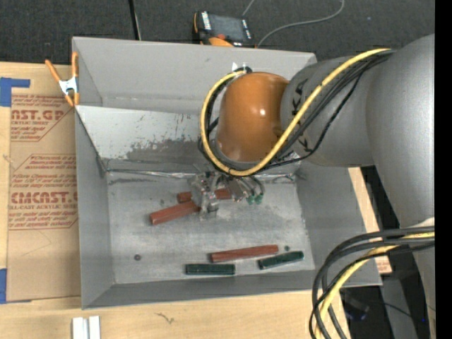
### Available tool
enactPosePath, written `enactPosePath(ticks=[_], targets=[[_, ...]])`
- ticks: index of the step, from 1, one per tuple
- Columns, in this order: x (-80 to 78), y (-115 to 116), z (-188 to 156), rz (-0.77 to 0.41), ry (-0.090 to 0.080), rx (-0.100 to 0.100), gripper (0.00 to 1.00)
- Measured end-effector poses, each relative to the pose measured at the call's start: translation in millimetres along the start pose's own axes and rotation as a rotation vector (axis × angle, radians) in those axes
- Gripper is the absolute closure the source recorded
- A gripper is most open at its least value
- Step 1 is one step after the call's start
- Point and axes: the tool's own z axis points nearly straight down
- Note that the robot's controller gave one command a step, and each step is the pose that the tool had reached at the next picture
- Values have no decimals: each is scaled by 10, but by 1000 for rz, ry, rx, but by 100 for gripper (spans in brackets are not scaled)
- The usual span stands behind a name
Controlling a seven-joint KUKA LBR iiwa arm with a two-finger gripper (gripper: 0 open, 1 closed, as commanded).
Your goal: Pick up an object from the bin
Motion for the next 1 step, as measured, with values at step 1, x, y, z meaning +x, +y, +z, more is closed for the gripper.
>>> enactPosePath(ticks=[1], targets=[[113,-61,-969,-82,-6,2,100]])
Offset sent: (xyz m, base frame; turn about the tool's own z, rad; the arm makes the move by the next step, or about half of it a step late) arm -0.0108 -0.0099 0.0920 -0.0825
